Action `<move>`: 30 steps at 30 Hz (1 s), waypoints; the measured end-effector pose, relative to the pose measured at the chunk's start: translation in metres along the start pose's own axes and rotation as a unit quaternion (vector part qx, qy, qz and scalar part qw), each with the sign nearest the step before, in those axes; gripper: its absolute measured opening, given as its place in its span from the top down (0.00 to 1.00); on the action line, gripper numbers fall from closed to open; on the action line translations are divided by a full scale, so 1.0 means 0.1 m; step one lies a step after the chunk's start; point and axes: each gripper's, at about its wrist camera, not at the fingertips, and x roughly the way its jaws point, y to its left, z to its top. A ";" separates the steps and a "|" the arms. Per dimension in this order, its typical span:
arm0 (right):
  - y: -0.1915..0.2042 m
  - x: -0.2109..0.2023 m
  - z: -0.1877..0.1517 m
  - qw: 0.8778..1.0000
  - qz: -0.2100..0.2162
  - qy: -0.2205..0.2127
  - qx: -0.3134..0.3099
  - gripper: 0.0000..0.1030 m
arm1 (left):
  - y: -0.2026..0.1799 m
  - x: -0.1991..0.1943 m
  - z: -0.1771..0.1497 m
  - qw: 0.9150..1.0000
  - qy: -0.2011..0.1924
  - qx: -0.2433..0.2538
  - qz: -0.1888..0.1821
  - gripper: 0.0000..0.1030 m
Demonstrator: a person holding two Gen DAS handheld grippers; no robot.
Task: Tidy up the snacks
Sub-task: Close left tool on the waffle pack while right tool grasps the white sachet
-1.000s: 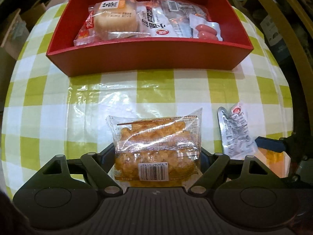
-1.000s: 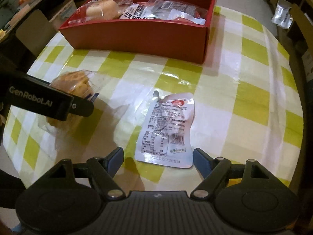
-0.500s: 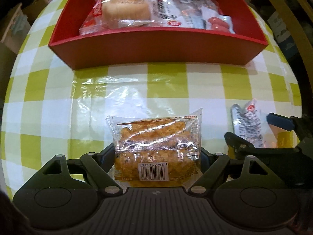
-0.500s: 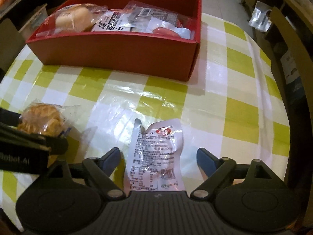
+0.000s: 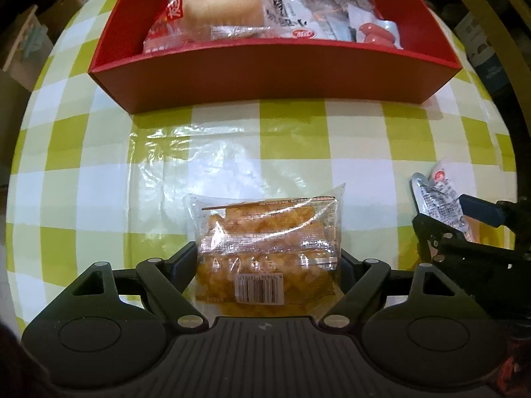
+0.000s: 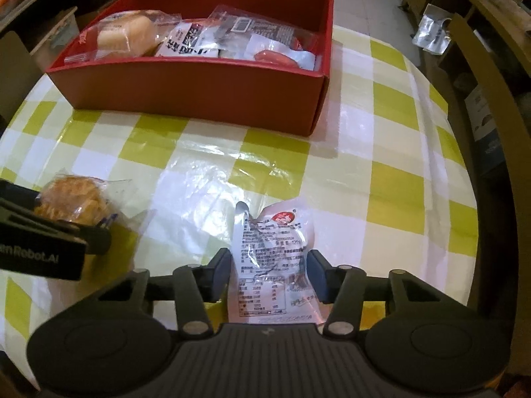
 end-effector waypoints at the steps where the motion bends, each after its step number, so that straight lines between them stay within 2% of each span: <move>1: -0.01 -0.03 0.00 1.000 0.001 -0.004 0.005 0.49 | 0.00 -0.01 0.00 1.000 -0.002 0.000 -0.001 0.17; 11: -0.03 -0.21 0.00 0.999 0.016 -0.027 0.025 0.50 | 0.01 -0.12 0.02 1.000 -0.011 0.004 -0.001 0.18; 16: -0.05 -0.37 0.03 0.997 0.035 -0.053 0.040 0.50 | 0.00 -0.21 0.02 1.000 -0.019 0.001 -0.006 0.18; 30: 0.01 -0.50 0.13 0.996 0.031 -0.077 0.036 0.50 | -0.03 -0.27 0.01 0.999 -0.040 0.006 0.011 0.18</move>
